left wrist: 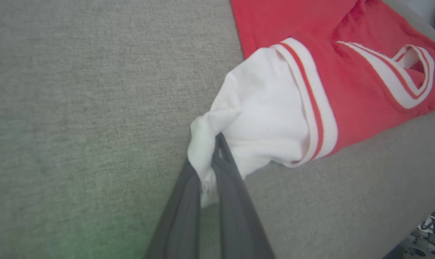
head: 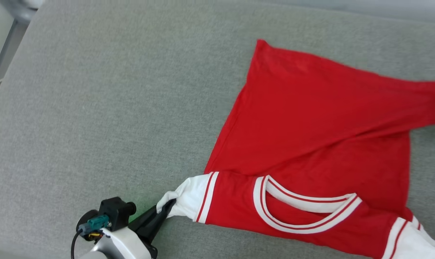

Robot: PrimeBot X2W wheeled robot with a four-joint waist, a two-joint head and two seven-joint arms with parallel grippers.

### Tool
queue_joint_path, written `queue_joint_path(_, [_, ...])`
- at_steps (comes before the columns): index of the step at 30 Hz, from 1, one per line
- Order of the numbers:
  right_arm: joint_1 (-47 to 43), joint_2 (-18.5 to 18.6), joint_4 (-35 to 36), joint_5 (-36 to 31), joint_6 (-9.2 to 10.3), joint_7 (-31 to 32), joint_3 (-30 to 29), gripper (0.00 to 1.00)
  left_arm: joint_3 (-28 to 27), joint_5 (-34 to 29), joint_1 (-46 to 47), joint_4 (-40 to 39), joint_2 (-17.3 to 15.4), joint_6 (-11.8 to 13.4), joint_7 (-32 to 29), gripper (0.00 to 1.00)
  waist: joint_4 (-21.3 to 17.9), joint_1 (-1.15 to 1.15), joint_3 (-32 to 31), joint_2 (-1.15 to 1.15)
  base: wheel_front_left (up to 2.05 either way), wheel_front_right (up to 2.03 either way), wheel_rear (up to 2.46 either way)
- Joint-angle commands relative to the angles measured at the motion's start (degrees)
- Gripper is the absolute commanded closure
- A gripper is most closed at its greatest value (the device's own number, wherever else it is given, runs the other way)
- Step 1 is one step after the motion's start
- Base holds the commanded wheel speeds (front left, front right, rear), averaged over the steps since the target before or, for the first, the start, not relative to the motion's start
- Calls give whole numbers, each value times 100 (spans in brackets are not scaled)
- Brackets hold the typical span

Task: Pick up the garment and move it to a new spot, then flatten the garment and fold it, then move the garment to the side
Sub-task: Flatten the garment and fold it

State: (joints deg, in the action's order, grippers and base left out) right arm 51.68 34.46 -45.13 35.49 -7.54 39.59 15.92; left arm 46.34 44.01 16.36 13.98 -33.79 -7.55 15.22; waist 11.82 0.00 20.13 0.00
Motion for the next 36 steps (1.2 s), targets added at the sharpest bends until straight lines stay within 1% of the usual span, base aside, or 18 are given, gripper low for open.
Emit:
queue_joint_path(1, [-287, 48, 141, 159, 10, 17, -60, 100, -47, -13, -124, 12, 27, 11, -17, 100, -144, 0, -217, 0, 0, 0, 0])
queue_joint_path(3, [-585, 76, 311, 347, 10, -22, -178, 100, -117, -20, -209, 18, 56, 11, -16, 100, -209, 0, -340, 0, 0, 0, 0])
queue_joint_path(4, [-585, 76, 311, 347, 10, -22, -178, 100, -117, -20, -209, 18, 56, 11, -16, 100, -209, 0, -340, 0, 0, 0, 0])
queue_joint_path(11, [-1774, 268, 899, 472, 10, -4, -540, 100, -306, -28, -526, 51, 146, 11, -4, 100, -426, 0, -736, 0, 0, 0, 0])
queue_joint_path(15, [-2573, 252, 1330, 580, 11, 24, -960, 100, -368, -22, -650, 40, 232, 11, -4, 100, -491, 0, -902, 0, 0, 0, 0])
queue_joint_path(16, [-3029, 332, 1589, 448, 11, 14, -1187, 100, -370, -50, -692, 51, 289, 11, -4, 100, -502, 0, -962, 0, 0, 0, 0])
queue_joint_path(17, [-3029, 332, 1589, 448, 11, 14, -1187, 100, -370, -50, -692, 51, 289, 11, -4, 100, -502, 0, -962, 0, 0, 0, 0])
queue_joint_path(18, [-3512, 268, 1835, 303, 11, 49, -1525, 100, -347, -58, -706, 34, 338, 11, -4, 100, -510, 0, -1007, 0, 0, 0, 0])
queue_joint_path(19, [-3512, 268, 1835, 303, 11, 49, -1525, 100, -347, -58, -706, 34, 338, 11, -4, 100, -510, 0, -1007, 0, 0, 0, 0])
queue_joint_path(22, [-4180, -88, 2375, 161, 9, 192, -2152, 100, -337, -46, -772, 20, 375, 11, -4, 100, -534, 0, -1044, 0, 0, 0, 0])
queue_joint_path(24, [-4661, -316, 2832, -63, 9, 357, -2560, 100, -330, -33, -783, 8, 404, 11, -4, 100, -544, 0, -1051, 0, 0, 0, 0])
queue_joint_path(29, [-5647, -1176, 3916, -561, 9, 949, -3369, 100, -343, -82, -828, 38, 421, 11, -4, 100, -569, 0, -1056, 0, 0, 0, 0])
queue_joint_path(32, [-6083, -1674, 4391, -756, 9, 1240, -3713, 100, -354, -99, -818, 49, 425, 11, -4, 100, -587, 0, -1031, 0, 0, 0, 0])
queue_joint_path(36, [-6441, -2016, 4748, -885, 9, 1488, -3802, 100, -401, -109, -796, 77, 427, 11, -4, 100, -651, 0, -983, 0, 0, 0, 0])
